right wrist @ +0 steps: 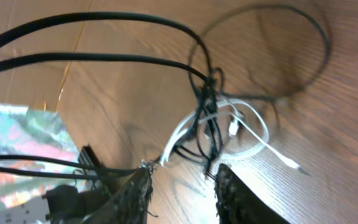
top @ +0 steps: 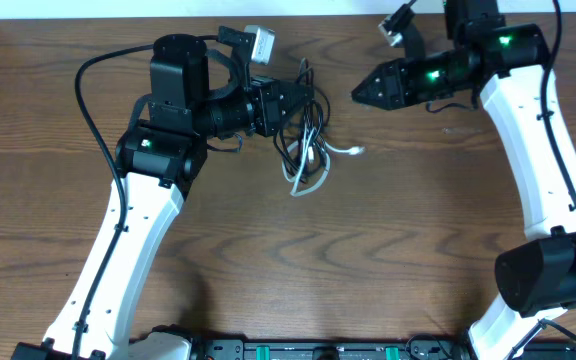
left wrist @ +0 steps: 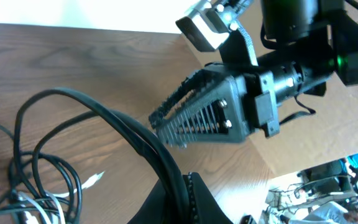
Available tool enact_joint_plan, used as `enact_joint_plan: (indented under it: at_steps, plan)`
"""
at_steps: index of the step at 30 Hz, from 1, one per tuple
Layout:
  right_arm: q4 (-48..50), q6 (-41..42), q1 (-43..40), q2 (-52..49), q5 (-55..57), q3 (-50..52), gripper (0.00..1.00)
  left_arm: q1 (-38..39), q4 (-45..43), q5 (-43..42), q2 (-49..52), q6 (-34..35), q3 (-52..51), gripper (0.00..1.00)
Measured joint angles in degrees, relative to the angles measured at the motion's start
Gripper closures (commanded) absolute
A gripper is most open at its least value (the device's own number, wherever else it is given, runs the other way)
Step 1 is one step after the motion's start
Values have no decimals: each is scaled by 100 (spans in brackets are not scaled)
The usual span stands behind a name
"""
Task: Untangle cables
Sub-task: 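Bring both grippers back to center with the bundle between them, then grasp the white cable with the right gripper beside the left gripper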
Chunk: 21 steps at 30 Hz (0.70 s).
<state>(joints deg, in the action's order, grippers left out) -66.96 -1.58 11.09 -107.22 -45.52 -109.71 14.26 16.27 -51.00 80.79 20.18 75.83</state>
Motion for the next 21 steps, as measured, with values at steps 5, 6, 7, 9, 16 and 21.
enact_joint_plan:
  at_steps: [5,6,7,9,16,21]
  plan:
    - [13,46,356,-15,210,0,61,-2,352,745,0,203,0,93]
    - [20,98,428,-22,282,0,61,-2,470,946,0,236,0,92]
    - [28,184,538,-50,391,0,61,-2,610,1193,0,271,0,93]
    - [37,356,767,-151,592,0,61,-4,907,1631,0,321,2,93]
    - [35,953,1421,-730,1259,0,61,-24,2090,3064,13,402,4,92]
    - [7,1117,1679,-927,1447,2,61,-24,2356,3591,105,380,4,93]
